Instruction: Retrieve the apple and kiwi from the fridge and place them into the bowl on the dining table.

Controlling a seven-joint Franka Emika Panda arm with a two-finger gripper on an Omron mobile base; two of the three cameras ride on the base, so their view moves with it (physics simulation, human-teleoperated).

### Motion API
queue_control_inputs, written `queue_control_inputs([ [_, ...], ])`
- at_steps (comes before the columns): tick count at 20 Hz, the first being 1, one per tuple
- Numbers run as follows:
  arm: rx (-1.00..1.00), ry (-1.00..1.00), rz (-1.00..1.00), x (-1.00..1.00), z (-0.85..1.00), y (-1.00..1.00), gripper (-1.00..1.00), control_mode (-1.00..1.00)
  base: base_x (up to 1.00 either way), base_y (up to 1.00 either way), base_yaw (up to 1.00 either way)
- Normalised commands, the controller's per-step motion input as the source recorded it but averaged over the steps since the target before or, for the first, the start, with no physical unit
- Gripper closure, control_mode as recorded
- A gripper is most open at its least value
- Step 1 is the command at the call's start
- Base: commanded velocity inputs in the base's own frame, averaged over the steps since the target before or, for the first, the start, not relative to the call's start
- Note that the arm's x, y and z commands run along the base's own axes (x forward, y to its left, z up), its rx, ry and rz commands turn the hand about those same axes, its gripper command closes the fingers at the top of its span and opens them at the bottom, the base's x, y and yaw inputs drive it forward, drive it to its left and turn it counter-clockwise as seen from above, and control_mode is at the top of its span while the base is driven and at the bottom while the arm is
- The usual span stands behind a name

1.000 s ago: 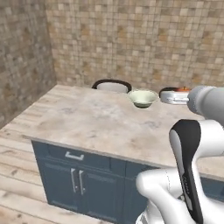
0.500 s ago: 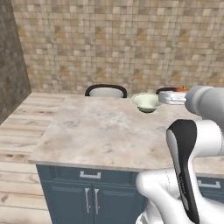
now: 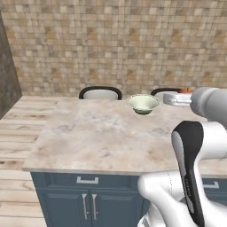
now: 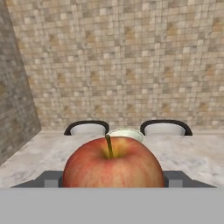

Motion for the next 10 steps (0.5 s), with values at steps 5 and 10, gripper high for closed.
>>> queue_control_inputs([
  [5, 0.0, 0.0, 0.0, 0.0, 0.0, 0.0, 1.0, 1.0, 0.2, 0.0, 0.0],
  [10, 0.04, 0.17, -0.02, 0.6, 0.0, -0.1, 1.0, -1.0, 0.26, 0.0, -0.01],
])
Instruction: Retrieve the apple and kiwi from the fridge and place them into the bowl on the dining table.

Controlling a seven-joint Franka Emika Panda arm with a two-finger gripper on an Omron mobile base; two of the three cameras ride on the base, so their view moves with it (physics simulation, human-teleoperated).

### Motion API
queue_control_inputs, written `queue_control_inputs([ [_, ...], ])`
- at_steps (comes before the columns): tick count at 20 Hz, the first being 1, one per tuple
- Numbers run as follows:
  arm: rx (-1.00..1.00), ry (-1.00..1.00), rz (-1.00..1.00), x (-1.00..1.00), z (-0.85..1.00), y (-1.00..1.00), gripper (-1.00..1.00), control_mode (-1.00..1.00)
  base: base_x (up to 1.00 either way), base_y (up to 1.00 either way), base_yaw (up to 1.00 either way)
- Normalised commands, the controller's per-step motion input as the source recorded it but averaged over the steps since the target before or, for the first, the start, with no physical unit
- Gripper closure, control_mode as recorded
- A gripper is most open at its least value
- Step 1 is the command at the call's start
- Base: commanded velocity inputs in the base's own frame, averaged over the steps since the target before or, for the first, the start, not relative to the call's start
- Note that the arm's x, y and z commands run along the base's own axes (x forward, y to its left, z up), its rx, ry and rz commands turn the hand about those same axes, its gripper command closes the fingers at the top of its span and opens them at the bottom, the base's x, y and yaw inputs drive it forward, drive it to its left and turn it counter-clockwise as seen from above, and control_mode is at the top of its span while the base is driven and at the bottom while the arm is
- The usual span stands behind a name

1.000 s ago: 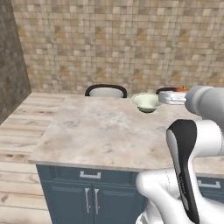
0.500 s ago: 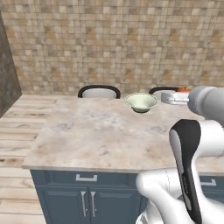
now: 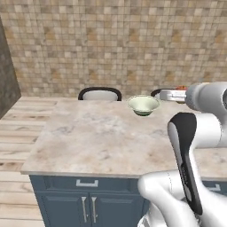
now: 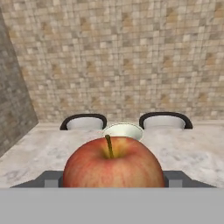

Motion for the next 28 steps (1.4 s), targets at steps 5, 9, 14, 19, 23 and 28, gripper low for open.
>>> queue_control_inputs([
  [5, 0.12, 0.37, 0.0, 1.0, -0.01, -0.38, 1.0, -1.0, 0.0, 0.0, 0.0],
  [9, 0.11, 0.41, 0.0, 0.94, -0.13, -0.39, 1.0, -1.0, 0.0, 0.0, 0.0],
  [14, 0.04, 0.22, 0.0, 0.91, -0.35, -0.26, 1.0, -1.0, 0.0, 0.0, 0.0],
  [19, 0.0, 0.07, 0.0, 0.91, -0.47, -0.13, 1.0, -1.0, 0.0, 0.0, 0.0],
  [23, 0.0, 0.01, 0.0, 0.91, -0.58, -0.08, 1.0, -1.0, 0.0, 0.0, 0.0],
  [28, 0.0, 0.0, 0.0, 0.88, -0.69, -0.04, 1.0, -1.0, 0.0, 0.0, 0.0],
])
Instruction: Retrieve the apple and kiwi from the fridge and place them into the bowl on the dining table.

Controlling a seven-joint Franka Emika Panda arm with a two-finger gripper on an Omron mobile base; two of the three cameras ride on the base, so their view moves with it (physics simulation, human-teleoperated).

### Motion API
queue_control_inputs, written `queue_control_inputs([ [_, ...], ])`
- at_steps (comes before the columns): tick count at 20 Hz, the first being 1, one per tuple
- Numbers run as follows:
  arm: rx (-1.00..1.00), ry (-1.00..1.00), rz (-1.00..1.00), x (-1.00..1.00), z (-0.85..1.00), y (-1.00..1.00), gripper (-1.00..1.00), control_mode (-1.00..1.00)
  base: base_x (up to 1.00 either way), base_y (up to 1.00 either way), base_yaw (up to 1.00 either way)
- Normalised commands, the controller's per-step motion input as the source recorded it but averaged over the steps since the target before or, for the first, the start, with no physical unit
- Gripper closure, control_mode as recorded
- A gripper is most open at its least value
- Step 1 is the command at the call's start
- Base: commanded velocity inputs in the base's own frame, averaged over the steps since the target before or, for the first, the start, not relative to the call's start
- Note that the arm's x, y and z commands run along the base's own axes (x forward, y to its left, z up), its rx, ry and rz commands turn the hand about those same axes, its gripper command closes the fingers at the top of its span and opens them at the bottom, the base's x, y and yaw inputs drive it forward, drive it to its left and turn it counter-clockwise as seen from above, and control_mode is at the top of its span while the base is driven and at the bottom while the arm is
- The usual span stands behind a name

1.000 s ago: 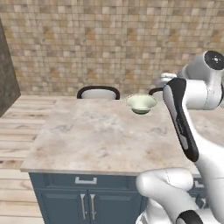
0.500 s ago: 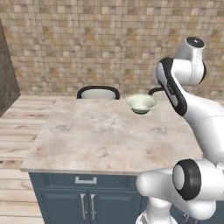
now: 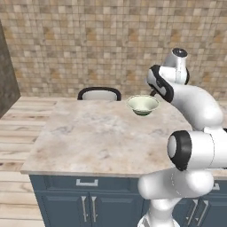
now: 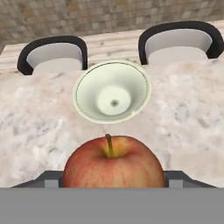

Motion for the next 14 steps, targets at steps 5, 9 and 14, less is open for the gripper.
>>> queue_control_inputs([
  [5, 0.0, 0.0, 0.0, 0.79, -0.73, -0.01, 1.0, -1.0, 0.0, 0.0, 0.0],
  [9, 0.0, 0.0, 0.0, 0.72, -0.58, -0.03, 1.0, -1.0, 0.0, 0.0, 0.0],
  [14, 0.0, 0.0, 0.0, 0.63, -0.46, -0.07, 1.0, -1.0, 0.0, 0.0, 0.0],
])
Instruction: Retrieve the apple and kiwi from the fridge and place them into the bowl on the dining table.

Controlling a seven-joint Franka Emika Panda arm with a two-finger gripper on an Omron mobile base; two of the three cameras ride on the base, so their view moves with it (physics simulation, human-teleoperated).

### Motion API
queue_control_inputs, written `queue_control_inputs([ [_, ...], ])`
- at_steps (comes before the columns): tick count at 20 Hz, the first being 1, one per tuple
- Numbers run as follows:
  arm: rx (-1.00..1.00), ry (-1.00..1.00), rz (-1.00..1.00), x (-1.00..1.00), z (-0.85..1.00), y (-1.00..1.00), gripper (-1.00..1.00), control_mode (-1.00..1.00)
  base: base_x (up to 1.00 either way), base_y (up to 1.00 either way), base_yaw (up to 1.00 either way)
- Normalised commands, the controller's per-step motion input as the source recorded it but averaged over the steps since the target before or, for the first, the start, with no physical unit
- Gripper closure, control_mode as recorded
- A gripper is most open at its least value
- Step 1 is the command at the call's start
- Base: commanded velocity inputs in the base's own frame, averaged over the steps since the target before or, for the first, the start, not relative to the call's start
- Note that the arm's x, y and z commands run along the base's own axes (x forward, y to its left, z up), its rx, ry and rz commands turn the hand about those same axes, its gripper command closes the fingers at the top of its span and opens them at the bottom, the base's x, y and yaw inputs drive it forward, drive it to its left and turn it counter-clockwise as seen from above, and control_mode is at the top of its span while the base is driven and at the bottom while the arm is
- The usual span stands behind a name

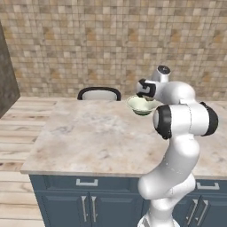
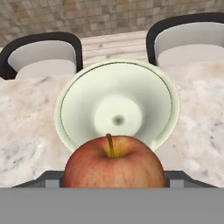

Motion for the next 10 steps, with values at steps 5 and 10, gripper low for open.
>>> queue_control_inputs([
  [5, 0.0, 0.0, 0.0, 0.58, -0.35, -0.11, 1.0, -1.0, 0.0, 0.0, 0.0],
  [10, 0.0, 0.0, 0.0, 0.54, -0.26, -0.07, 1.0, -1.0, 0.0, 0.0, 0.0],
])
